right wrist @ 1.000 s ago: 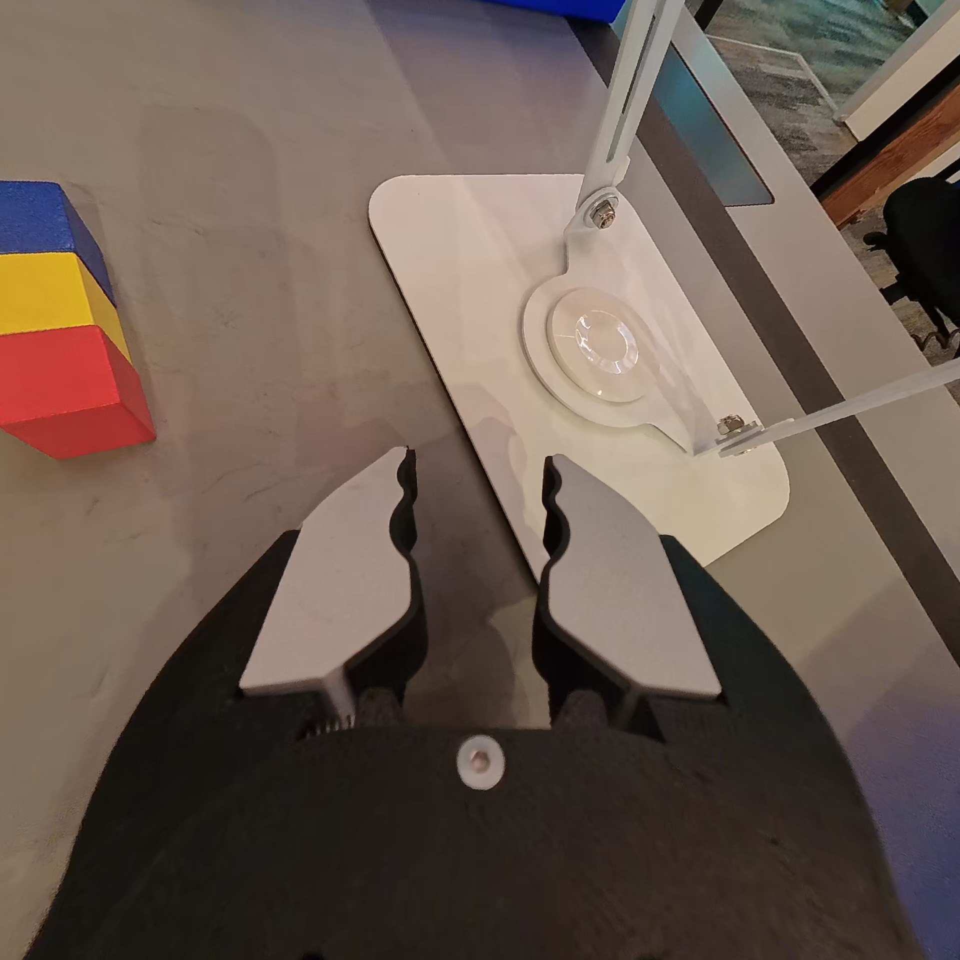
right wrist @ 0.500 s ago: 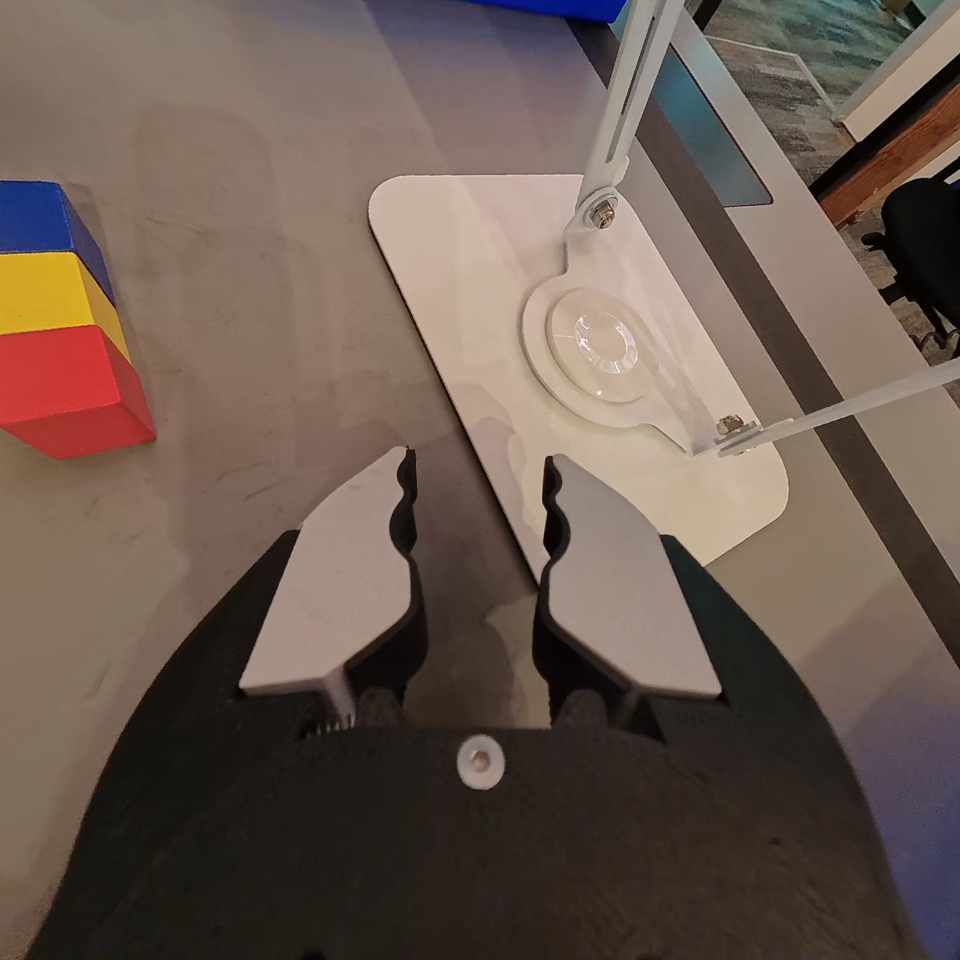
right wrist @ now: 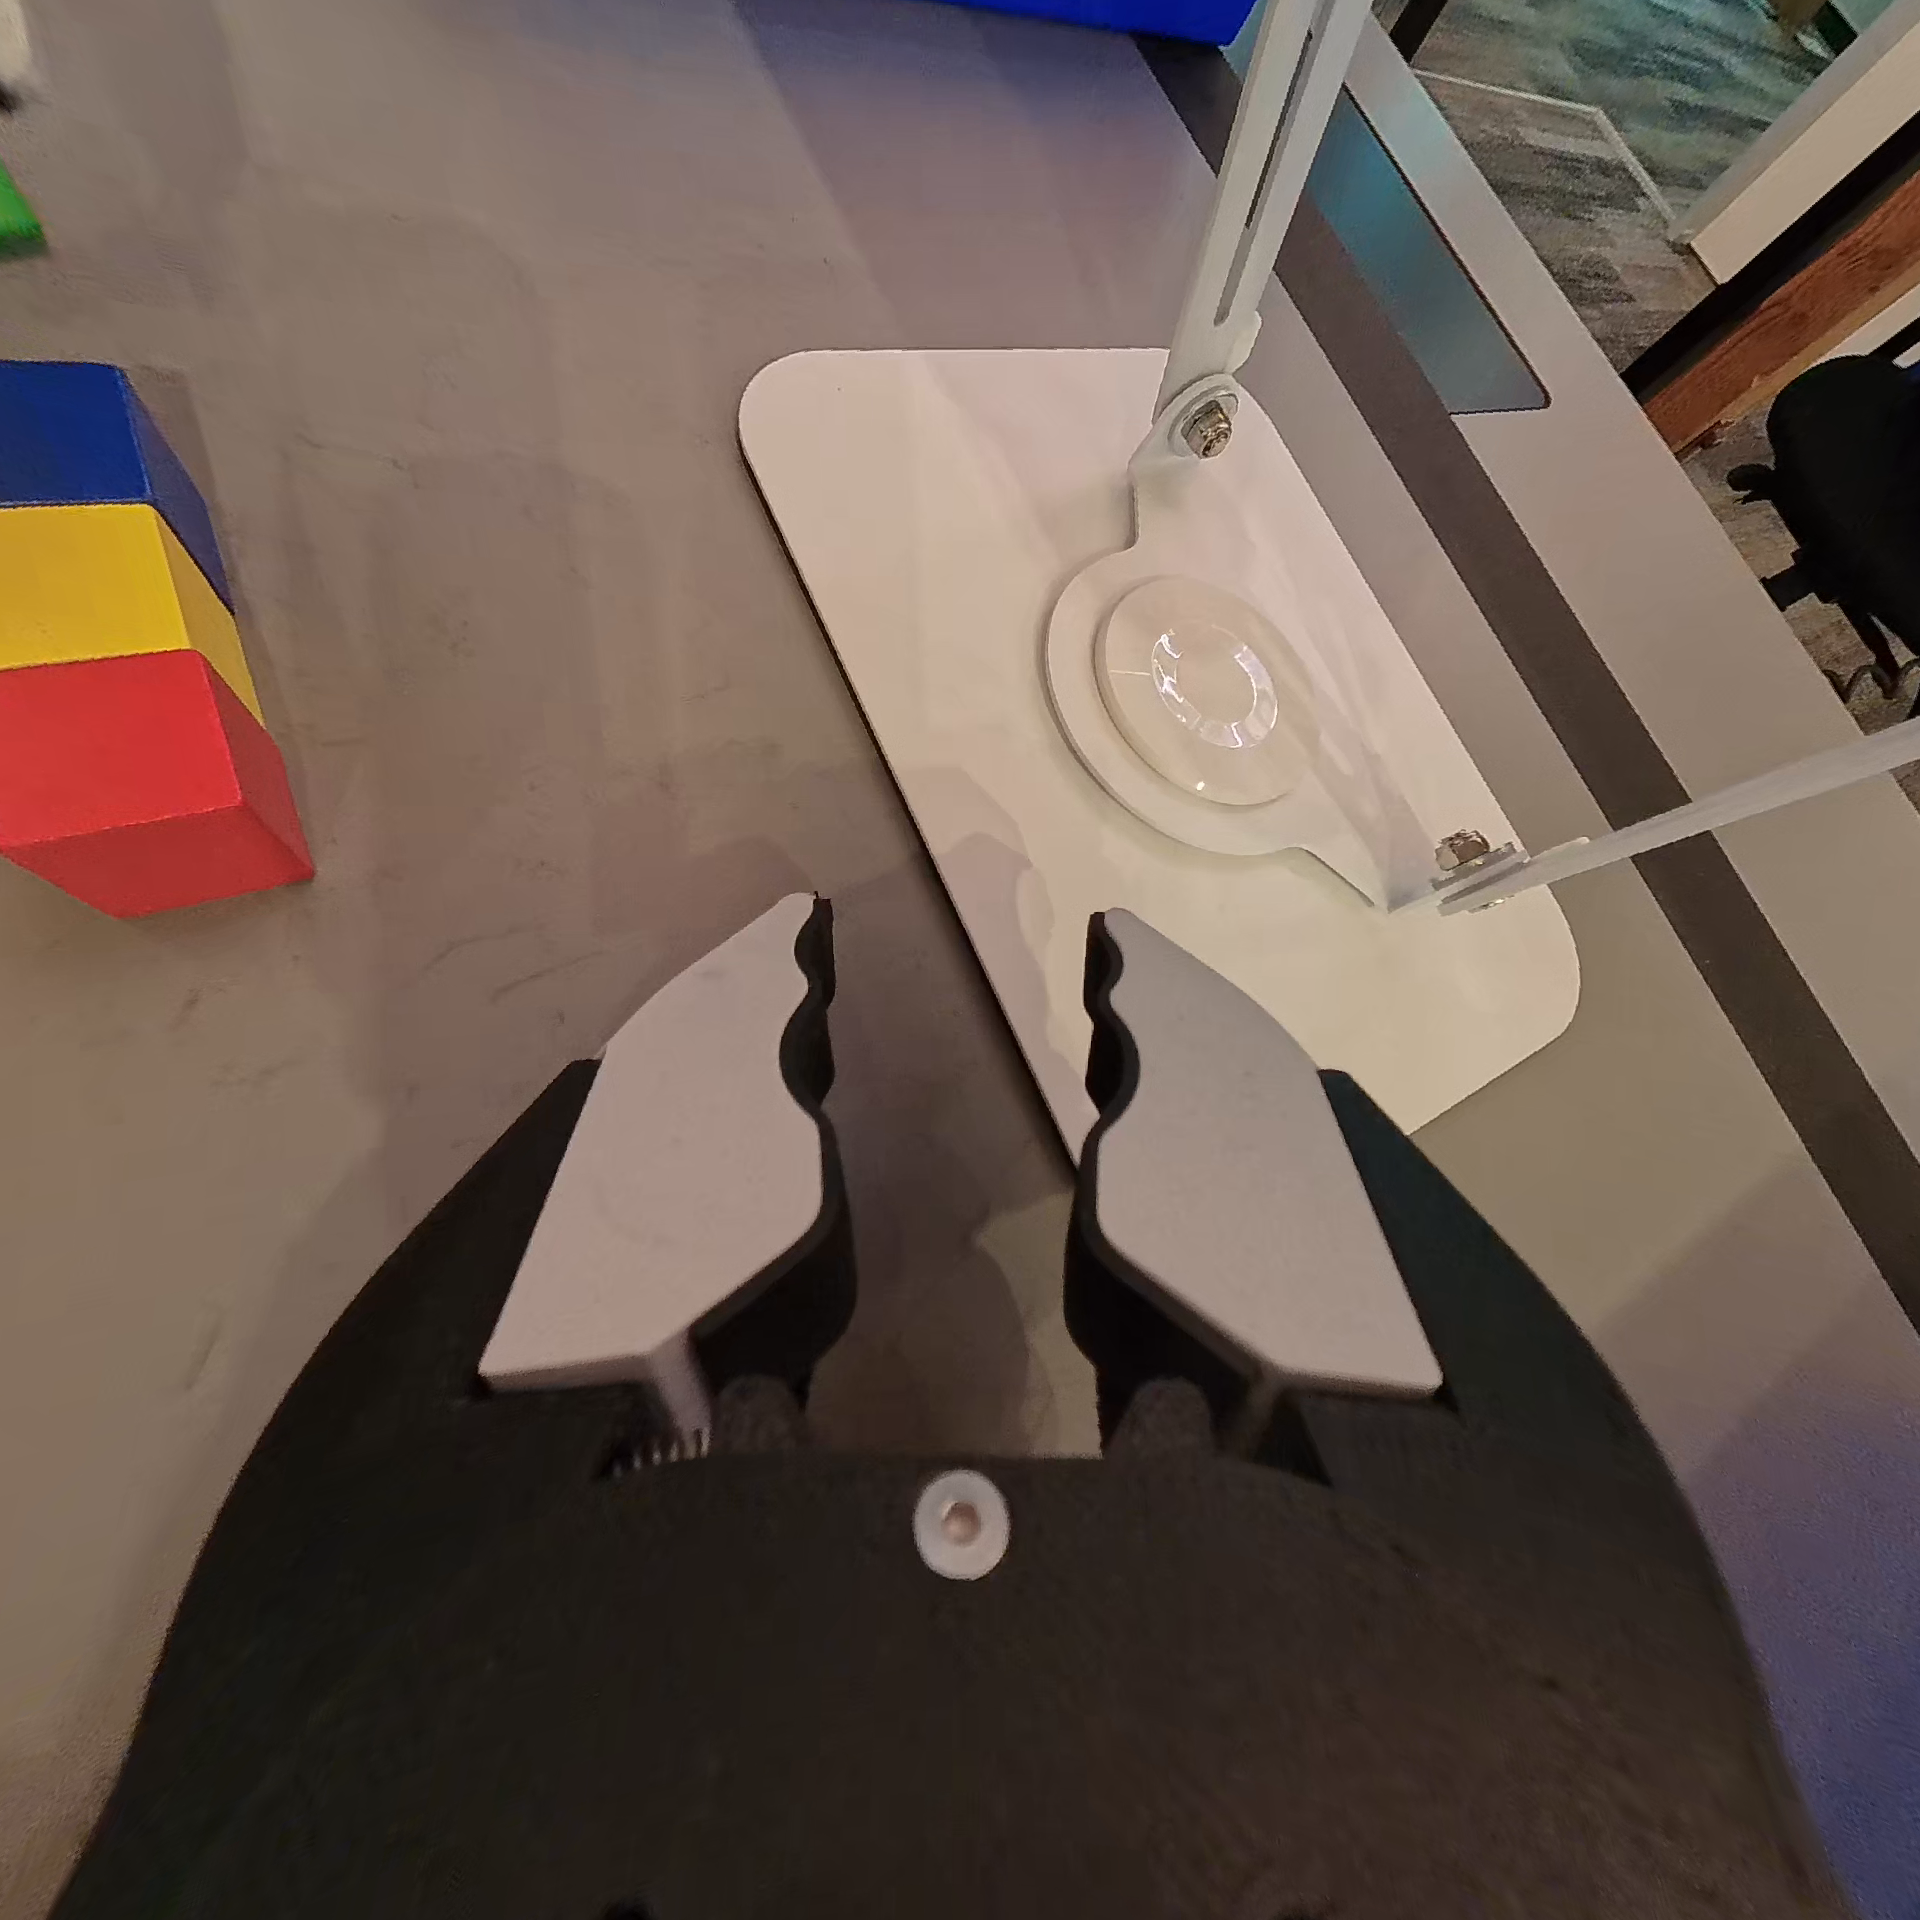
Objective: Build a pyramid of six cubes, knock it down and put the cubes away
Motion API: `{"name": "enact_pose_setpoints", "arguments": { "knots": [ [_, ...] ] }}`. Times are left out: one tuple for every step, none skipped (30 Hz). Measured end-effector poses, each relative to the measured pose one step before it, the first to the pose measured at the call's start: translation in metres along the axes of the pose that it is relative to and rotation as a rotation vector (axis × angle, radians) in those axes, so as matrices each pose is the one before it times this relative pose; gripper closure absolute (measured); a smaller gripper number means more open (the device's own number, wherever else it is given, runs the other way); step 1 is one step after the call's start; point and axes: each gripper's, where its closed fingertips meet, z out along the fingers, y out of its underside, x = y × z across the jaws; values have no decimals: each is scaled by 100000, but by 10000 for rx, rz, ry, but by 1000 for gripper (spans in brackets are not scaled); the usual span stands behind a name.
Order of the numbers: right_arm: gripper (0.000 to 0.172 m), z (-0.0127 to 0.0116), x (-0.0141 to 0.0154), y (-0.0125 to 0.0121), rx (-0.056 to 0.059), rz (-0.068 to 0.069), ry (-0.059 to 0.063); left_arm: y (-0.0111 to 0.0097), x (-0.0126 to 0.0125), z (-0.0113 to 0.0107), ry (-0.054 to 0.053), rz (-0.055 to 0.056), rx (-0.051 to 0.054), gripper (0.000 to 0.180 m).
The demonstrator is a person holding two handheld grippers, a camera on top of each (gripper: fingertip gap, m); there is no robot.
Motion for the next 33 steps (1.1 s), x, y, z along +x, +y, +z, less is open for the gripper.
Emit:
{"name": "enact_pose_setpoints", "arguments": {
  "knots": [
    [126, 0, -3, 0, 0, 0, -2, -229, 419, 322, 176, 4, 71, 153],
    [126, 8, -1, -4, 0, 1, -3, -220, 433, 298, 217, -17, 66, 153],
    [126, -7, -4, 3, 1, -2, -1, -102, 138, 257, 38, 47, 15, 153],
    [126, 3, -5, -7, 1, -4, 1, 12, 127, 264, 55, 30, -14, 153],
    [126, 0, 1, -1, 1, -2, 0, 69, 195, 269, 142, -71, 13, 153],
    [126, 0, -3, 0, 0, 0, -2, 92, 130, 273, 108, -95, 51, 153],
    [126, 0, -2, 0, 0, 1, -1, 182, 77, 240, 78, -56, 29, 153],
    [126, 0, 1, -1, 0, -1, 0, 238, 37, 228, 68, -48, -29, 153],
    [126, 0, -2, 0, 0, 0, -2, 238, -87, 192, -17, -28, -44, 153],
    [126, 7, -2, -2, -2, 3, -3, 124, -19, 130, 34, -46, 3, 153],
    [126, -3, 0, 7, -2, 4, -4, 54, 56, 82, 76, -53, 23, 153],
    [126, 5, 6, 2, -1, 4, -3, -25, -14, 35, 18, 11, 51, 153],
    [126, 0, -2, 0, 0, 0, -2, -7, -9, 16, 17, 14, 29, 153],
    [126, 0, -5, 1, 0, 1, -3, -13, 11, -1, 52, 4, 24, 153],
    [126, 7, -3, -2, -2, 3, -4, -2, -36, -12, 29, -10, 23, 153],
    [126, 0, -3, 1, -1, 2, -1, 0, -51, -4, 18, -19, 47, 153],
    [126, 0, -1, 0, 0, 1, -1, -2, -4, -12, 58, -32, 56, 153],
    [126, 0, -2, 0, 0, 0, -1, 16, -18, -34, 60, -54, 39, 153],
    [126, 8, 1, -4, 0, 1, -2, 52, -24, -42, 44, -47, 29, 153],
    [126, 0, -1, 0, 0, 0, -1, 98, 10, -47, 58, -26, 2, 153],
    [126, 0, 0, 0, 0, -1, 0, 114, 103, -62, 106, 13, -10, 153],
    [126, 0, -1, 0, 0, -1, -2, 82, 79, -59, 67, 14, 12, 153],
    [126, 0, -2, 0, 0, 0, -2, 173, 5, -15, 28, -25, -47, 153],
    [126, 0, -3, 0, 0, 0, -2, 266, -48, 39, 6, -52, -105, 154],
    [126, -1, -3, 1, -1, 1, -2, 278, -14, 59, 33, -14, -93, 154],
    [126, 0, 0, 0, 0, 0, 0, 212, 92, 64, 74, 37, -47, 154],
    [126, 1, 5, -2, 2, -4, 2, 177, 84, 48, 56, 20, -51, 153],
    [126, -5, -9, -2, 1, -3, 1, 117, -84, 25, -57, 21, -48, 153],
    [126, 8, 2, -4, 0, 0, -2, -1, 26, 9, 30, 38, 25, 152],
    [126, 0, -4, 1, -1, 1, -3, -124, 40, -20, 70, -16, 85, 148],
    [126, 0, -1, 0, 0, -1, -1, -93, -69, -5, 41, -74, 33, 143],
    [126, 0, -1, -1, 0, -1, -2, -30, -76, -7, 35, -32, -17, 141],
    [126, 0, -2, 0, 0, -1, -2, -85, -4, -10, 44, 60, 23, 140]
  ]
}}
